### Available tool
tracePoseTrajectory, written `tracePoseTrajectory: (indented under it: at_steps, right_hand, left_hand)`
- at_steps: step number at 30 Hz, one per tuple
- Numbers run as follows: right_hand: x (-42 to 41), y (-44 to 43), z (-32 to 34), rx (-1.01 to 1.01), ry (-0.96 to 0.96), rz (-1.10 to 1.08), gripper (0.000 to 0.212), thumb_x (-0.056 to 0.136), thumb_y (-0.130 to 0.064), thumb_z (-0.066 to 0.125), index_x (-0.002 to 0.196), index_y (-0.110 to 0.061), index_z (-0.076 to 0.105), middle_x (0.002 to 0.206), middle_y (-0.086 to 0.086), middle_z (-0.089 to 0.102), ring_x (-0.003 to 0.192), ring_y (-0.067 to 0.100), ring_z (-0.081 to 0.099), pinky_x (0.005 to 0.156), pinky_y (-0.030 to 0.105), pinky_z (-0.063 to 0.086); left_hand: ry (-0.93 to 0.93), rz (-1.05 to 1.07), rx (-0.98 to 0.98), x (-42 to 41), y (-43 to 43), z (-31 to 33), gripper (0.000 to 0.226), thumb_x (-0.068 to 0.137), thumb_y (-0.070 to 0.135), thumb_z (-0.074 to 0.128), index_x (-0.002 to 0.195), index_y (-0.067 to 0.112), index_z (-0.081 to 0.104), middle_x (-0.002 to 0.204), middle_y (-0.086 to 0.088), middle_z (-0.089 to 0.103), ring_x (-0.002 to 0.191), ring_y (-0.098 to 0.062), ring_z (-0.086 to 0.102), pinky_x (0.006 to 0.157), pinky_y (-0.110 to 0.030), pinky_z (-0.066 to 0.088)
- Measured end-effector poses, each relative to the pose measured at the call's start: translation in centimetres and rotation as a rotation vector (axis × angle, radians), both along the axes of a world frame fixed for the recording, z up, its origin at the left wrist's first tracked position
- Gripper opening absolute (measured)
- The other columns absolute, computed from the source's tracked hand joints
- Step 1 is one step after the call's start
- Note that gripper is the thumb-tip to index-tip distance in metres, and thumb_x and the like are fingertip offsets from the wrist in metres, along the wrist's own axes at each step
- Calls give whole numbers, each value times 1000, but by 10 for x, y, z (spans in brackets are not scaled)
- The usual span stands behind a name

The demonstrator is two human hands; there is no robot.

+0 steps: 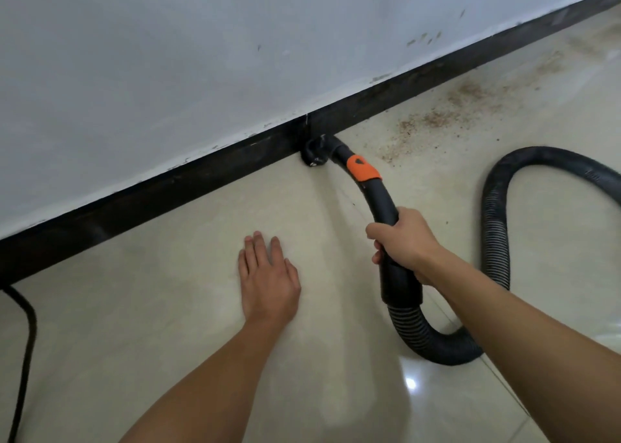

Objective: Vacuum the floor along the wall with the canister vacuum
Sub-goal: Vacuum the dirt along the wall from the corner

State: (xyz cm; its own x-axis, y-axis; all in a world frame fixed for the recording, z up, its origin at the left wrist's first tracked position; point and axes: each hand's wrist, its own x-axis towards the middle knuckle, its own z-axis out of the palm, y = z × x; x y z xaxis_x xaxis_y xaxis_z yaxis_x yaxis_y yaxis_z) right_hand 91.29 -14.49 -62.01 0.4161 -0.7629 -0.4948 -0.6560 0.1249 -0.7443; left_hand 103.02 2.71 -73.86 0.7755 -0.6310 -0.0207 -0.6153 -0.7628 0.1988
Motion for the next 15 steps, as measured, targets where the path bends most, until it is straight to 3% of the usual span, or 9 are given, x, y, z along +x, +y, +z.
tracePoseTrajectory:
  at_steps: [4, 7, 15]
  right_hand:
    - [-50, 12, 9, -190, 184, 74, 20, 73, -25, 63, 89, -19, 52, 74, 8, 69, 47, 20, 69, 62, 42, 60]
    - [-110, 30, 11, -220, 255, 56, 19, 73, -26, 65, 86, -23, 52, 67, 5, 68, 44, 14, 67, 55, 37, 58]
    - [-240, 61, 9, -180, 223, -301, 12, 77, -7, 69, 79, -7, 57, 50, 12, 64, 44, 24, 66, 49, 35, 48]
  left_hand:
    - [12, -8, -2, 1, 4, 0, 53, 99, 30, 31, 147, 9, 34, 156, -21, 23, 146, -34, 16, 120, -44, 11]
    - [16, -5, -15, 0, 4, 1, 52, 99, 29, 34, 146, 7, 36, 155, -22, 25, 145, -35, 18, 119, -45, 12]
    - [13, 1, -22, -4, 1, 5, 50, 96, 22, 43, 142, 2, 42, 150, -28, 31, 141, -41, 24, 117, -48, 15]
